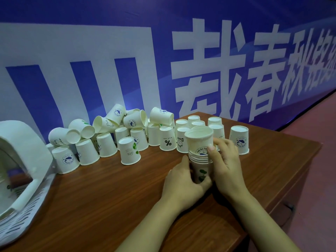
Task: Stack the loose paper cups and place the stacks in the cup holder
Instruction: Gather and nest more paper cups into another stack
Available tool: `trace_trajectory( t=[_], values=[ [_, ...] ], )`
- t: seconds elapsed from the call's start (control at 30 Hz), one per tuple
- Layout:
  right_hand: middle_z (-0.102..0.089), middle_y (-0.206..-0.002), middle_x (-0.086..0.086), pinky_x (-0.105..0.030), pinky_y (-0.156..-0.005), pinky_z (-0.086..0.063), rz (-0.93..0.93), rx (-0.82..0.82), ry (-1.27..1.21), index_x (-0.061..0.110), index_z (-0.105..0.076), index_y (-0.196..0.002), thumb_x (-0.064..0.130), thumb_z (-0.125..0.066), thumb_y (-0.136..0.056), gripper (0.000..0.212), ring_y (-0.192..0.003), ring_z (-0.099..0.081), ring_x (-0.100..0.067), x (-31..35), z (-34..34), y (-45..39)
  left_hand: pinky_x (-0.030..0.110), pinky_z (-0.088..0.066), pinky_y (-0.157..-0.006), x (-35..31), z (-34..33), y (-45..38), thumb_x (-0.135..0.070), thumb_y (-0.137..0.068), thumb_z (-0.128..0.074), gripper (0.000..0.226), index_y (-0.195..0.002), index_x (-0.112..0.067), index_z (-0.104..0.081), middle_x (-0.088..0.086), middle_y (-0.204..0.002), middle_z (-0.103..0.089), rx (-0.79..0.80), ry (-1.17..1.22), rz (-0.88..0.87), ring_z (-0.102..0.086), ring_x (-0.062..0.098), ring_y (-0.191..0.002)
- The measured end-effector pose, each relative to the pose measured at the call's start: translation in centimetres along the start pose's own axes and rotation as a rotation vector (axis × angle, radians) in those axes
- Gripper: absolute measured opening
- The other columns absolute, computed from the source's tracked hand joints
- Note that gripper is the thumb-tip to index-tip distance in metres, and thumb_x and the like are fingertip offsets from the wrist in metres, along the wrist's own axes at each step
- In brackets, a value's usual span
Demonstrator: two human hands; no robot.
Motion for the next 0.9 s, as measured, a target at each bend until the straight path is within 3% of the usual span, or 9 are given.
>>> trace_trajectory(
  t=[0.17, 0.27, 0.4, 0.5, 0.57, 0.63, 0.7, 0.8, 0.9],
  values=[
    [-0.043, -0.141, 0.013, -0.045, -0.114, -0.040, 0.070, -0.058, -0.036, 0.033, -0.050, -0.144, 0.051, -0.046, -0.096, 0.052, -0.139, -0.042, -0.012, 0.1, 0.2, 0.1, 0.042, -0.058, -0.086, 0.1, 0.1, 0.1, -0.067, -0.072, -0.066, 0.057, -0.119, -0.040, -0.049, -0.014, -0.102, -0.073, -0.024, -0.037, 0.031, -0.071, 0.015, -0.093],
    [-0.045, -0.138, 0.016, -0.043, -0.114, -0.032, 0.102, -0.033, 0.106, 0.041, -0.062, -0.130, 0.052, -0.035, -0.100, 0.043, -0.137, -0.035, -0.006, 0.5, -0.3, 0.3, 0.043, -0.056, -0.091, 0.2, 0.4, 0.0, -0.067, -0.074, -0.066, 0.060, -0.123, -0.035, -0.051, -0.008, -0.107, -0.074, -0.061, -0.076, 0.071, -0.070, 0.021, -0.100],
    [-0.041, -0.143, 0.025, -0.034, -0.108, -0.016, 0.032, 0.046, 0.281, 0.059, -0.053, -0.130, 0.062, -0.024, -0.097, 0.044, -0.137, -0.022, -0.002, 0.7, -1.1, 0.3, 0.044, -0.053, -0.094, 0.5, 0.9, -0.1, -0.064, -0.079, -0.067, 0.060, -0.127, -0.030, -0.051, 0.000, -0.109, -0.074, -0.141, -0.117, 0.153, -0.069, 0.028, -0.106],
    [-0.043, -0.145, 0.027, -0.035, -0.114, -0.018, -0.020, 0.105, 0.183, 0.061, -0.056, -0.127, 0.065, -0.022, -0.095, 0.047, -0.141, -0.025, -0.003, 0.3, -1.4, -0.3, 0.041, -0.050, -0.095, 0.4, 1.2, -0.1, -0.061, -0.080, -0.069, 0.057, -0.125, -0.029, -0.052, -0.001, -0.112, -0.074, -0.162, -0.146, 0.204, -0.067, 0.029, -0.111],
    [-0.051, -0.135, 0.025, -0.042, -0.117, -0.030, -0.044, 0.037, 0.063, 0.053, -0.062, -0.124, 0.060, -0.028, -0.097, 0.044, -0.135, -0.038, -0.004, -0.1, -1.3, -1.5, 0.041, -0.050, -0.096, 0.6, 1.5, -0.1, -0.061, -0.080, -0.068, 0.050, -0.116, -0.030, -0.054, -0.004, -0.107, -0.073, -0.179, -0.145, 0.230, -0.068, 0.026, -0.108],
    [-0.058, -0.129, 0.013, -0.052, -0.111, -0.041, -0.056, -0.084, 0.121, 0.032, -0.062, -0.132, 0.051, -0.041, -0.099, 0.044, -0.126, -0.049, -0.012, -1.0, -1.0, -3.3, 0.042, -0.050, -0.095, 0.9, 1.7, -0.1, -0.061, -0.078, -0.067, 0.045, -0.108, -0.030, -0.054, -0.007, -0.099, -0.072, -0.192, -0.130, 0.256, -0.068, 0.023, -0.104],
    [-0.055, -0.138, -0.003, -0.056, -0.111, -0.040, -0.145, -0.064, 0.312, 0.018, -0.049, -0.146, 0.046, -0.056, -0.098, 0.056, -0.130, -0.047, -0.025, -2.2, -1.4, -4.9, 0.042, -0.048, -0.095, 1.2, 1.7, -0.3, -0.061, -0.076, -0.067, 0.046, -0.106, -0.031, -0.051, -0.007, -0.098, -0.071, -0.200, -0.125, 0.279, -0.068, 0.022, -0.103],
    [-0.040, -0.152, -0.012, -0.053, -0.112, -0.033, -0.193, 0.108, 0.628, 0.015, -0.030, -0.158, 0.053, -0.068, -0.090, 0.087, -0.138, -0.035, -0.034, -3.7, -2.9, -5.6, 0.041, -0.046, -0.096, 1.5, 1.5, -0.6, -0.060, -0.076, -0.067, 0.046, -0.106, -0.032, -0.048, -0.009, -0.100, -0.070, -0.215, -0.120, 0.299, -0.067, 0.020, -0.105],
    [-0.038, -0.152, -0.013, -0.051, -0.111, -0.032, -0.096, 0.098, 0.698, 0.017, -0.041, -0.150, 0.045, -0.073, -0.086, 0.077, -0.138, -0.033, -0.036, -4.2, -3.4, -5.5, 0.042, -0.045, -0.097, 1.8, 1.5, -1.0, -0.059, -0.076, -0.067, 0.043, -0.105, -0.032, -0.048, -0.009, -0.096, -0.069, -0.220, -0.103, 0.303, -0.067, 0.020, -0.104]
  ],
)
Point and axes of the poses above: each hand's wrist, its own y-axis away from the middle knuckle, its own z-axis out of the back of the hand, x = y × z, the point moved 3 cm from there along -y, towards the middle knuckle
